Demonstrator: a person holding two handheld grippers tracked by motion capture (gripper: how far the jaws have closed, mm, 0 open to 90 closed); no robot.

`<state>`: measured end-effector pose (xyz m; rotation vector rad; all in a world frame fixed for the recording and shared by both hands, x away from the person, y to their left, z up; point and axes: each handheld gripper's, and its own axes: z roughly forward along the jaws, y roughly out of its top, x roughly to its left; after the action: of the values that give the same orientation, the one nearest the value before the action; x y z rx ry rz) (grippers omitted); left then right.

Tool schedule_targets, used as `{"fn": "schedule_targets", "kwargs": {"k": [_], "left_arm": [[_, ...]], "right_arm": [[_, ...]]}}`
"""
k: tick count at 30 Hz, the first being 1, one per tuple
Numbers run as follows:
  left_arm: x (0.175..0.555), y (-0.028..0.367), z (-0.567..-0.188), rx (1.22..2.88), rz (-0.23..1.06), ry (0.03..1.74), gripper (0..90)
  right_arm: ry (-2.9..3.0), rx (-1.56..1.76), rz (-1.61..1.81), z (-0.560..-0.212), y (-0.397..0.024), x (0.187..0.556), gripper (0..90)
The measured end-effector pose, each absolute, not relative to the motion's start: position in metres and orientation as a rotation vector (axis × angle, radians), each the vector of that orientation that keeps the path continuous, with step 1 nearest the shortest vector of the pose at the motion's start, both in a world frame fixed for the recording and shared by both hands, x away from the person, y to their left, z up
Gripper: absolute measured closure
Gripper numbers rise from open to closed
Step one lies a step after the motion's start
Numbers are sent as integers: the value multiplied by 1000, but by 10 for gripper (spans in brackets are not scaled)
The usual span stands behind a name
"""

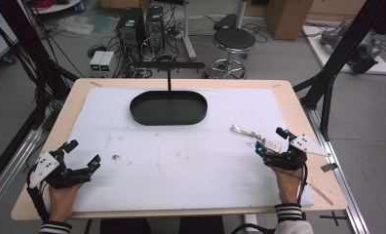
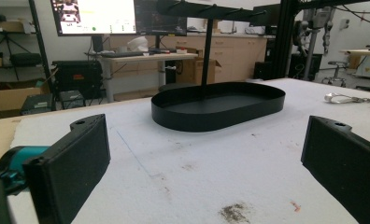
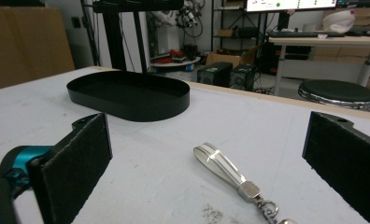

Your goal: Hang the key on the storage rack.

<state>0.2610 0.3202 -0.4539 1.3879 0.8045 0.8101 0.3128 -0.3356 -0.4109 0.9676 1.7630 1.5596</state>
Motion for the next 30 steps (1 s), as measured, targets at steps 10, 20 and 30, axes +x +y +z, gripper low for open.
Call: {"fn": "schedule_targets", "kwargs": {"k": [10,20,30], "left_arm": [[261,320,-454,1390,809,809,17],[261,320,-454,1391,809,807,17],[261,320,-454,1387,808,810,17]], "right_arm": [[1933,895,1438,-364,-340,343,4],[2204,849,1250,-350,-329,382,4],[2410,804,1065,-349,-324,416,4]]}}
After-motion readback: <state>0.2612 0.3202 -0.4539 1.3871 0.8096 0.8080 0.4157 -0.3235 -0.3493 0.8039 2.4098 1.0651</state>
